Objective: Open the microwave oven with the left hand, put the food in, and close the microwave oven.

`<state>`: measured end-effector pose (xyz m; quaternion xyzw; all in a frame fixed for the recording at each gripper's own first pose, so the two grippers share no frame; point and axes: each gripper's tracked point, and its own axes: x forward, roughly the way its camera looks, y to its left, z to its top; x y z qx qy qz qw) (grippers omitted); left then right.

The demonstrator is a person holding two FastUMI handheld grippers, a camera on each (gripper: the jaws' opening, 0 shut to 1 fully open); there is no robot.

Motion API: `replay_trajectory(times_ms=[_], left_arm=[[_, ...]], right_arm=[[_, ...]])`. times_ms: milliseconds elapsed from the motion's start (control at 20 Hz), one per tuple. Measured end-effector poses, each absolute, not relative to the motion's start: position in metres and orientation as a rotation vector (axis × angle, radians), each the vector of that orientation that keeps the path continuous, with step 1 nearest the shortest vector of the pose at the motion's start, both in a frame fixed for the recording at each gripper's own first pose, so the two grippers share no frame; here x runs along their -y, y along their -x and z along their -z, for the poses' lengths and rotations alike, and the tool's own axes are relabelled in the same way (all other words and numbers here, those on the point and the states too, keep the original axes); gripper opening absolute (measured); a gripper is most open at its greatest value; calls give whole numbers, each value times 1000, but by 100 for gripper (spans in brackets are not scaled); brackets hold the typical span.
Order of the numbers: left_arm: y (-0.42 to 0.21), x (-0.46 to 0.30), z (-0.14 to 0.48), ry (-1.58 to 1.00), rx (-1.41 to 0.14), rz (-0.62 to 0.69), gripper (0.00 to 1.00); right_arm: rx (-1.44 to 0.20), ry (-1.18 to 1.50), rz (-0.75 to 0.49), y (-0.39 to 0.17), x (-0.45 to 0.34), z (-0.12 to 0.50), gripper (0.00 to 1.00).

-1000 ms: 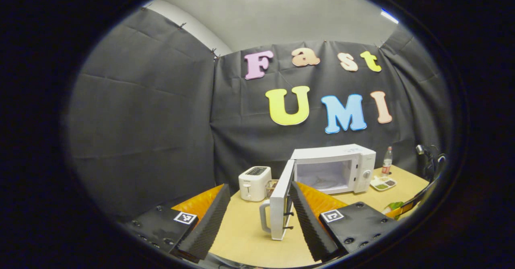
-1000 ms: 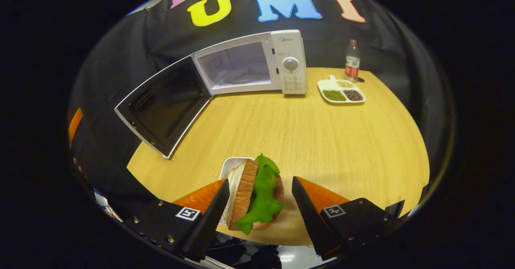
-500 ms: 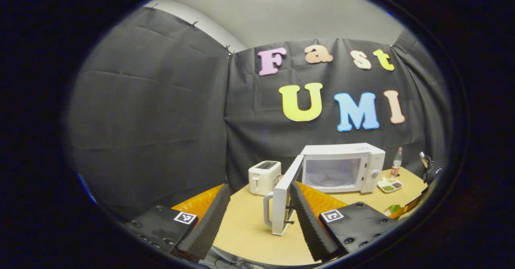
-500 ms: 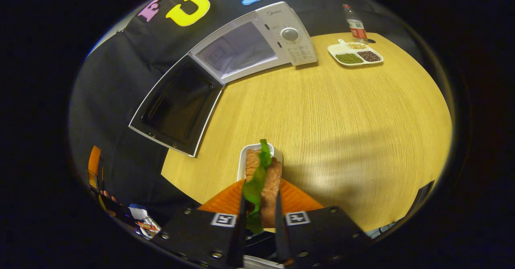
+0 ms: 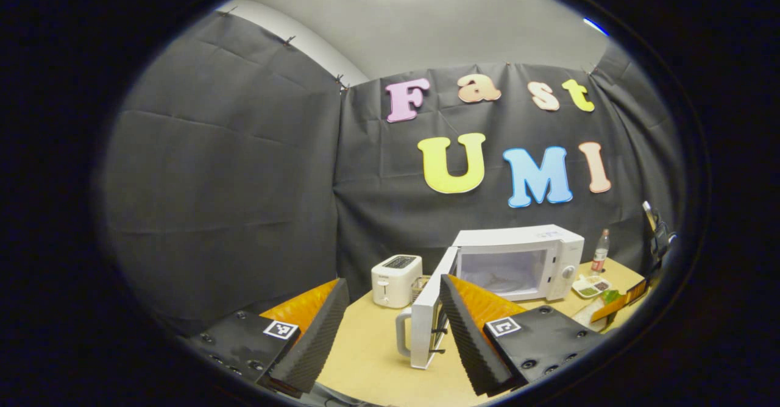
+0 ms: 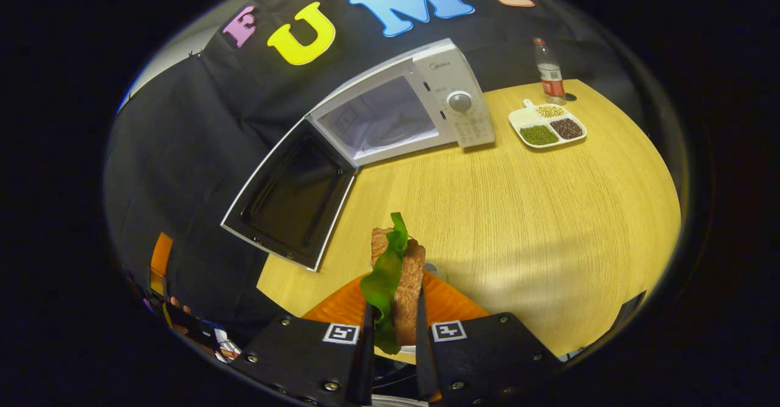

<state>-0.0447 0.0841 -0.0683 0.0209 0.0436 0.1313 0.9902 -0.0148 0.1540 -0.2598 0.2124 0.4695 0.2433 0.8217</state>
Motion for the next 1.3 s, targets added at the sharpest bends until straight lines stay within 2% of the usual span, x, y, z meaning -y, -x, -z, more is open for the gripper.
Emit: replay_trajectory(times_ms=[300, 350, 400, 500, 850, 900, 950, 1000, 1300], left_arm=[[7, -113, 74, -39, -95, -231, 98], [2, -121, 75, -42, -96, -231, 94], [-4, -128, 77, -43, -99, -231, 98], [-13, -142, 81, -34, -110, -235, 96], [-34, -185, 99, -28, -149, -241, 98], [-38, -189, 103, -25, -161, -239, 94], [-43, -194, 105, -19, -172, -239, 94], [-47, -198, 108, -15, -182, -239, 98], [-65, -225, 112, -58, -208, -260, 98]], right_arm=[[-877, -506, -464, -45, -201, 238, 28], [-855, -519, -453, -55, -209, 236, 28], [-837, -529, -442, -64, -217, 235, 28], [-798, -551, -413, -83, -230, 235, 28], [-667, -629, -275, -152, -269, 253, 28], [-650, -641, -255, -162, -273, 256, 28], [-639, -658, -237, -172, -278, 261, 28], [-629, -676, -224, -181, -283, 265, 28], [-574, -780, -142, -233, -308, 294, 28]])
